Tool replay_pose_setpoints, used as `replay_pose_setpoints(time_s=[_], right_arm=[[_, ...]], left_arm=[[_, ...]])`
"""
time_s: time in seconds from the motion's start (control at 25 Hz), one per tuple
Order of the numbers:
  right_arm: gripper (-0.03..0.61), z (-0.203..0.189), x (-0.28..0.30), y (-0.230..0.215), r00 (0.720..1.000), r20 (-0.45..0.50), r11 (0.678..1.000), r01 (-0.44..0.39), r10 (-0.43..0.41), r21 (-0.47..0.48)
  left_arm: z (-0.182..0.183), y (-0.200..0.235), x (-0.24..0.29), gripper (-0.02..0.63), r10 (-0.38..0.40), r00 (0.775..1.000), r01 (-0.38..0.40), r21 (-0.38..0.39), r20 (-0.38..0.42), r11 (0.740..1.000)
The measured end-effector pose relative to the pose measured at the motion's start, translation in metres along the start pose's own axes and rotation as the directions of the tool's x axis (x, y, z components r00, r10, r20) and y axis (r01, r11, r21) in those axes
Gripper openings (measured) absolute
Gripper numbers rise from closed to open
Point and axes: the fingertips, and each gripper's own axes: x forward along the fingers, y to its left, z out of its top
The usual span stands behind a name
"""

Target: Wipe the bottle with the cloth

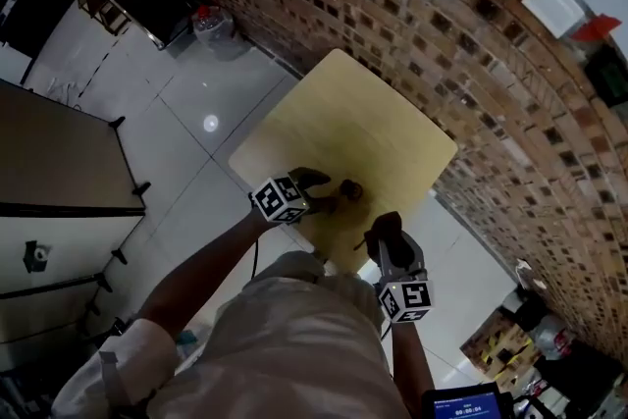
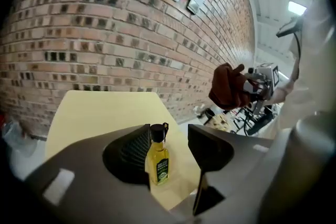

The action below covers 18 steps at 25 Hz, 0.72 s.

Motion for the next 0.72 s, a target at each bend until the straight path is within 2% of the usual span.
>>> replay_pose_setpoints(time_s=[0.08, 0.16, 0.32, 0.44, 0.6, 0.72], right_arm=[[0.098, -0.008, 0.012, 0.001, 1.000, -0.019, 1.000, 0.014, -0.014, -0.011], [0.098, -0.017, 0.023, 0.000, 0.999, -0.039, 0.999, 0.029, -0.030, -0.023], [0.098, -0.040, 0.044, -0.001, 0.995, -0.084, 0.998, 0.043, -0.046, -0.035], [0.098, -0.061, 0.061, -0.003, 0.992, -0.120, 0.999, 0.031, -0.035, -0.037], [0.098, -0.089, 0.086, -0.002, 0.985, -0.174, 0.999, -0.015, 0.006, -0.052], [0.098, -0.102, 0.101, 0.004, 0.978, -0.206, 0.994, -0.063, 0.043, -0.093]], left_arm=[[-0.006, 0.001, 0.013, 0.232, -0.064, 0.994, 0.072, 0.094, -0.090, 0.993], [-0.011, 0.005, 0.024, 0.235, -0.089, 0.983, 0.119, 0.188, -0.164, 0.975], [-0.017, 0.007, 0.041, 0.249, -0.137, 0.955, 0.212, 0.283, -0.263, 0.935], [-0.017, 0.009, 0.050, 0.249, -0.176, 0.938, 0.265, 0.289, -0.298, 0.920], [-0.017, 0.018, 0.063, 0.233, -0.191, 0.922, 0.288, 0.267, -0.337, 0.920], [-0.025, 0.016, 0.076, 0.235, -0.213, 0.896, 0.324, 0.245, -0.389, 0.914]])
